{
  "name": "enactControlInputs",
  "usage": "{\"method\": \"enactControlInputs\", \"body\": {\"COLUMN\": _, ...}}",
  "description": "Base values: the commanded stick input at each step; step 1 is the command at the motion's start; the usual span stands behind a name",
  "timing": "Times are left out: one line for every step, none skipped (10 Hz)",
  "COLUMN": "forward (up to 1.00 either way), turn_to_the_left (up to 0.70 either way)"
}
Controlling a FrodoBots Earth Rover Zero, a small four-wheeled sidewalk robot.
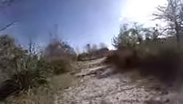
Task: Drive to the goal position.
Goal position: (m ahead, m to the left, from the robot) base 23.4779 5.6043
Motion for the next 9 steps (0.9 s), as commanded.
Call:
{"method": "enactControlInputs", "body": {"forward": 0.7, "turn_to_the_left": 0.09}}
{"method": "enactControlInputs", "body": {"forward": 0.7, "turn_to_the_left": 0.09}}
{"method": "enactControlInputs", "body": {"forward": 0.7, "turn_to_the_left": 0.07}}
{"method": "enactControlInputs", "body": {"forward": 0.7, "turn_to_the_left": 0.03}}
{"method": "enactControlInputs", "body": {"forward": 0.7, "turn_to_the_left": 0.03}}
{"method": "enactControlInputs", "body": {"forward": 0.7, "turn_to_the_left": 0.03}}
{"method": "enactControlInputs", "body": {"forward": 0.7, "turn_to_the_left": 0.03}}
{"method": "enactControlInputs", "body": {"forward": 0.7, "turn_to_the_left": 0.02}}
{"method": "enactControlInputs", "body": {"forward": 0.7, "turn_to_the_left": 0.02}}
